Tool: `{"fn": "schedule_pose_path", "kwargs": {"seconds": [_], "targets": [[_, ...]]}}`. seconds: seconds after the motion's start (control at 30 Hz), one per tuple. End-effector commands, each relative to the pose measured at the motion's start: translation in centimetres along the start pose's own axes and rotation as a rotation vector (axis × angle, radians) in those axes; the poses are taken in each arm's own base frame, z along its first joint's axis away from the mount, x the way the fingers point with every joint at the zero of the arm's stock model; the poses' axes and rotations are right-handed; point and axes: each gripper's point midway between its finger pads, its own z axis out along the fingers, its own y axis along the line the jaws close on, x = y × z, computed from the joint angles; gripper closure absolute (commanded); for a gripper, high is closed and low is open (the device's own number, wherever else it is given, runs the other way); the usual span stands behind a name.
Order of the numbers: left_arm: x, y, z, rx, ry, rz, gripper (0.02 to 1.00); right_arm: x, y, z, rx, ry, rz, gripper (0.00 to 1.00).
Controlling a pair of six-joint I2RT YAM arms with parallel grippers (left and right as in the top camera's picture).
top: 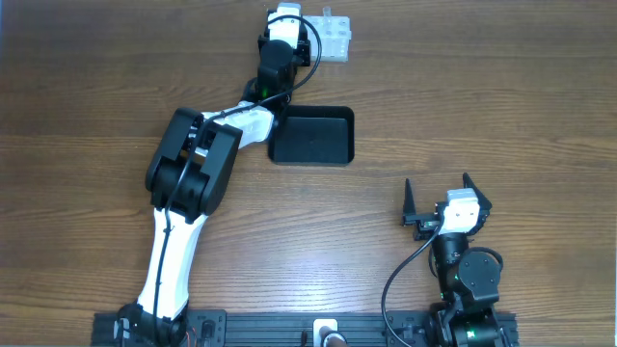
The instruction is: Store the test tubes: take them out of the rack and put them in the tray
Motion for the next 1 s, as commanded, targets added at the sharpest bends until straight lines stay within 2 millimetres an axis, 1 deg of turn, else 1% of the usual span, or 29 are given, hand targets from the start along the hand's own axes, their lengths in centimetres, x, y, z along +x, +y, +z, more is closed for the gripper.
{"fn": "schedule_pose_path", "kwargs": {"seconds": [0.03, 0.3, 0.5, 0.67, 0.93, 1.0], "targets": [[0.76, -0.01, 0.32, 0.004, 0.011, 0.007, 0.676, 0.28, -0.26, 0.03, 0.015, 0.007, -0.002, 0.009], [0.76, 0.00, 0.32, 0.003, 0.011, 0.006, 0.750, 0.28, -0.26, 0.03, 0.015, 0.007, -0.002, 0.007], [0.70, 0.28, 0.32, -0.012, 0.009, 0.006, 0.763, 0.28, -0.26, 0.03, 0.015, 0.007, -0.002, 0.009], [0.27, 0.54, 0.33, -0.026, -0.009, 0.001, 0.790, 0.28, -0.26, 0.03, 0.015, 0.007, -0.002, 0.009], [0.04, 0.55, 0.33, -0.027, -0.017, -0.002, 0.816, 0.28, -0.26, 0.03, 0.015, 0.007, -0.002, 0.007], [0.02, 0.55, 0.33, -0.027, -0.017, -0.002, 0.836, 0.29, -0.26, 0.03, 0.015, 0.007, -0.002, 0.009]]}}
